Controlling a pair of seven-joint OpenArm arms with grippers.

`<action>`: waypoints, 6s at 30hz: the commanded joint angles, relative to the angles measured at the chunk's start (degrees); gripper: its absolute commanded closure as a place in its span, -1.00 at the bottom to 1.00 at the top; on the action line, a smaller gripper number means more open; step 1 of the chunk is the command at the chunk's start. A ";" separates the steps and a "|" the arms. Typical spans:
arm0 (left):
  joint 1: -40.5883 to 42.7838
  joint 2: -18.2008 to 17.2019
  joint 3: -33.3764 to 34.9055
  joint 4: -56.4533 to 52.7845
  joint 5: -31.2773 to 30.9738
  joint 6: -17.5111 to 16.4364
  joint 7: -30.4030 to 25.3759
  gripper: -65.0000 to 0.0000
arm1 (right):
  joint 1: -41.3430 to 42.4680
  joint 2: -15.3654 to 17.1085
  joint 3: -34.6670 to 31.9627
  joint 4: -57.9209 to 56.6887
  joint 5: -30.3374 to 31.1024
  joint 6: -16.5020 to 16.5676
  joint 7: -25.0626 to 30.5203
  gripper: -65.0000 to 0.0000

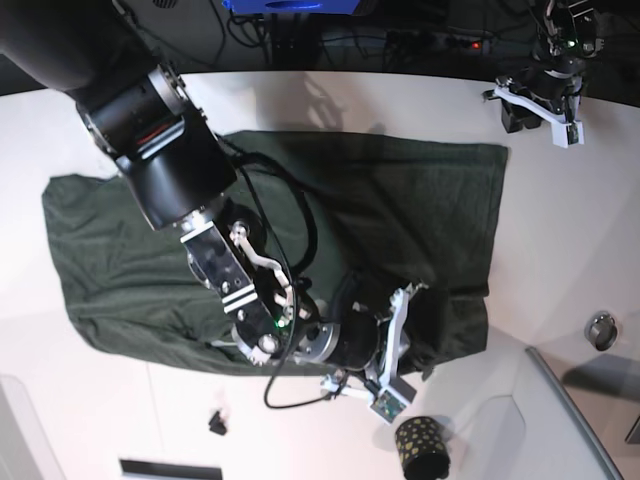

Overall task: Layout the t-shirt on the table in an organized manner, then fold the t-shirt properly
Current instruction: 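Reach the right gripper across the shirt and grasp its hem, then grasp the shirt's two corners with both grippers, then pull both held corners apart to stretch the shirt edge straight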

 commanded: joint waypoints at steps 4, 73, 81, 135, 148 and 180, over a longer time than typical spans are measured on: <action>0.70 -0.63 -0.23 1.07 -0.35 -0.05 -1.13 0.36 | 4.87 -0.82 0.34 -4.82 0.84 -1.02 7.25 0.98; -12.57 4.65 -8.23 -24.42 -19.69 -17.46 3.26 -0.73 | -42.16 5.07 78.14 28.15 2.07 4.08 -21.85 -0.65; -12.92 4.56 -7.97 -24.95 -19.69 -17.46 3.26 0.16 | -40.22 4.98 86.23 21.65 5.41 4.35 -21.94 -0.67; -9.76 -1.68 -9.82 -7.28 -19.78 -17.28 14.95 1.00 | -29.24 18.78 86.23 9.78 18.77 3.12 -42.42 0.94; -10.02 -2.39 -10.78 -4.29 -19.69 -17.28 20.14 1.00 | -33.10 16.32 86.76 21.73 19.04 0.22 -47.96 0.95; -8.62 -2.30 -10.61 -4.47 -19.69 -17.28 19.97 1.00 | -29.24 16.76 85.88 -8.51 18.60 9.27 -32.40 0.95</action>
